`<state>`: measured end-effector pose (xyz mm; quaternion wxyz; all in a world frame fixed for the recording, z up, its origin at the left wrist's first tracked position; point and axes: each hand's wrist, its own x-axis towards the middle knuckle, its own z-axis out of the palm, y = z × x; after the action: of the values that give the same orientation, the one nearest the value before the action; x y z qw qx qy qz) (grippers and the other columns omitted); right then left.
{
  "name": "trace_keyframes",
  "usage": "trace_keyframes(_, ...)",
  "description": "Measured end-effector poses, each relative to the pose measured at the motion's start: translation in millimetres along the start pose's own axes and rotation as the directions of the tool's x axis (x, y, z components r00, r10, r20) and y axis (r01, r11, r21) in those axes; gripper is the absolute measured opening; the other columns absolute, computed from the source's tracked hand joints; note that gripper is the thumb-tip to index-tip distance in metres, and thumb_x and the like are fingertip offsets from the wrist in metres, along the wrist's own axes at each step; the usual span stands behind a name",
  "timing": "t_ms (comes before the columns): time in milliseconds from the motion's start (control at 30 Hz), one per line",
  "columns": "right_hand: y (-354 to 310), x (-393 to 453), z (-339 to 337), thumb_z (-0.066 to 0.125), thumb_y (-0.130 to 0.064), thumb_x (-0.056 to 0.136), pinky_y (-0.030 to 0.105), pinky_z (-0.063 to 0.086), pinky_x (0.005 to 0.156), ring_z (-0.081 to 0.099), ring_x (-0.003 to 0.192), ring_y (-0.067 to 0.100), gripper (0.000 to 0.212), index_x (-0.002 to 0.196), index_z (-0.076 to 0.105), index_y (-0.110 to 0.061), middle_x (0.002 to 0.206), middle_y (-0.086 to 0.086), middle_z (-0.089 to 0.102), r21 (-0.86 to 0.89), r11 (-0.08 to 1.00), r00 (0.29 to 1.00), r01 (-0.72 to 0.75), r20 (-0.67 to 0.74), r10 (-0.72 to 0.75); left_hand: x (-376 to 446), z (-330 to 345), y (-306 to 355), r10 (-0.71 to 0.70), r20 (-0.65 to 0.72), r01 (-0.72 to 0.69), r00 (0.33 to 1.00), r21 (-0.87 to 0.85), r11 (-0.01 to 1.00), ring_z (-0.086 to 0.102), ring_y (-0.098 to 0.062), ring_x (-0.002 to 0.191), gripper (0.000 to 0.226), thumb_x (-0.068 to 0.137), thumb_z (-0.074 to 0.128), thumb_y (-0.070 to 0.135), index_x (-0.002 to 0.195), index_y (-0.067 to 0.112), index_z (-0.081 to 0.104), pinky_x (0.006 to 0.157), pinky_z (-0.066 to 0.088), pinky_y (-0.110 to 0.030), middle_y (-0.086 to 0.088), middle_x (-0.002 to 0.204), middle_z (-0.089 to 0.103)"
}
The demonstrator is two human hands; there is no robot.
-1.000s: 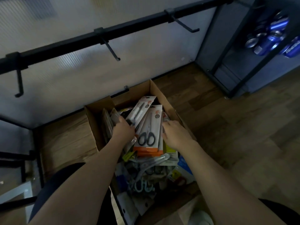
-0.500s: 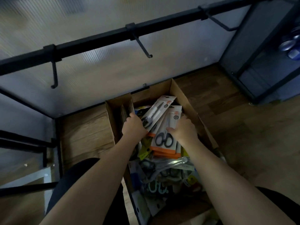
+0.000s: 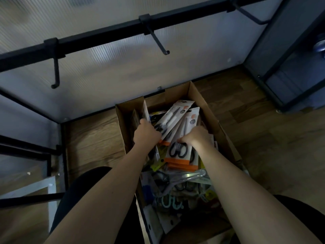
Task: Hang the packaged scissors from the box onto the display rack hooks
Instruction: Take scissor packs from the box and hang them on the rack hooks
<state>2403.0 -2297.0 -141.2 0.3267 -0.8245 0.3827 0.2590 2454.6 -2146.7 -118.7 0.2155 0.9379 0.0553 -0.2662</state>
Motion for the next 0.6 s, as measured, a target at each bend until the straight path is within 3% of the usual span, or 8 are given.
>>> trace_keyframes(100,-3,-2,1,0.067,-0.028,0.082,0.024,0.041,0.046,0.056,0.063,0.018,0.02,0.082,0.058,-0.011,0.075,0.005,0.058,0.04,0.999,0.999,0.011,0.031,-0.012,-1,2,7,0.094,-0.002,-0.093,0.996,0.042,0.995,0.045,-0.035,0.111,0.031,0.084,0.058,0.023,0.108,0.008,0.047,0.092,0.044,-0.039,-0.017,0.124,0.038)
trace_keyframes(200,-5,-8,0,0.056,-0.022,0.087,0.026,0.045,0.052,0.058,0.069,0.021,0.014,0.09,0.064,-0.01,0.082,0.007,0.062,0.11,0.992,0.996,0.062,0.056,-0.069,-8,5,15,0.174,-0.024,-0.175,0.984,-0.04,0.984,0.047,-0.025,0.091,0.009,0.081,0.054,0.015,0.078,0.012,0.047,0.076,0.043,-0.03,-0.016,0.114,0.04)
trace_keyframes(267,-3,-18,-3,0.049,-0.014,0.089,0.026,0.04,0.052,0.055,0.069,0.023,0.016,0.09,0.063,-0.006,0.08,0.008,0.06,0.162,0.982,0.994,0.095,0.031,-0.101,-20,7,20,0.196,-0.034,-0.199,0.98,-0.087,0.976,0.043,-0.018,0.077,0.016,0.081,0.054,0.012,0.07,0.015,0.042,0.068,0.037,-0.029,-0.013,0.108,0.042)
trace_keyframes(367,3,-47,-18,0.047,-0.012,0.091,0.023,0.034,0.045,0.048,0.059,0.017,0.013,0.085,0.058,-0.007,0.072,0.003,0.055,0.116,0.981,0.987,0.158,-0.044,-0.154,-51,5,28,0.218,-0.018,-0.218,0.976,-0.107,0.97,0.042,-0.019,0.074,0.025,0.08,0.055,0.011,0.063,0.018,0.037,0.067,0.035,-0.03,-0.01,0.095,0.043)
trace_keyframes(467,9,-90,-50,0.052,-0.02,0.093,0.029,0.047,0.063,0.059,0.079,0.022,0.021,0.108,0.055,-0.006,0.089,0.004,0.059,0.056,0.984,0.981,0.171,-0.099,-0.165,-92,-10,38,0.222,0.032,-0.217,0.974,-0.124,0.968,0.041,-0.02,0.068,0.028,0.078,0.054,0.01,0.059,0.017,0.034,0.055,0.029,-0.026,-0.006,0.077,0.041)
trace_keyframes(600,4,-164,-109,0.055,-0.019,0.092,0.037,0.053,0.079,0.061,0.093,0.027,0.02,0.109,0.058,-0.008,0.103,0.009,0.063,0.121,0.984,0.981,0.128,-0.16,-0.108,-155,-59,71,0.18,0.07,-0.171,0.981,-0.11,0.979,0.035,-0.015,0.058,0.027,0.077,0.051,0.003,0.059,0.014,0.034,0.046,0.019,-0.025,-0.007,0.077,0.04)
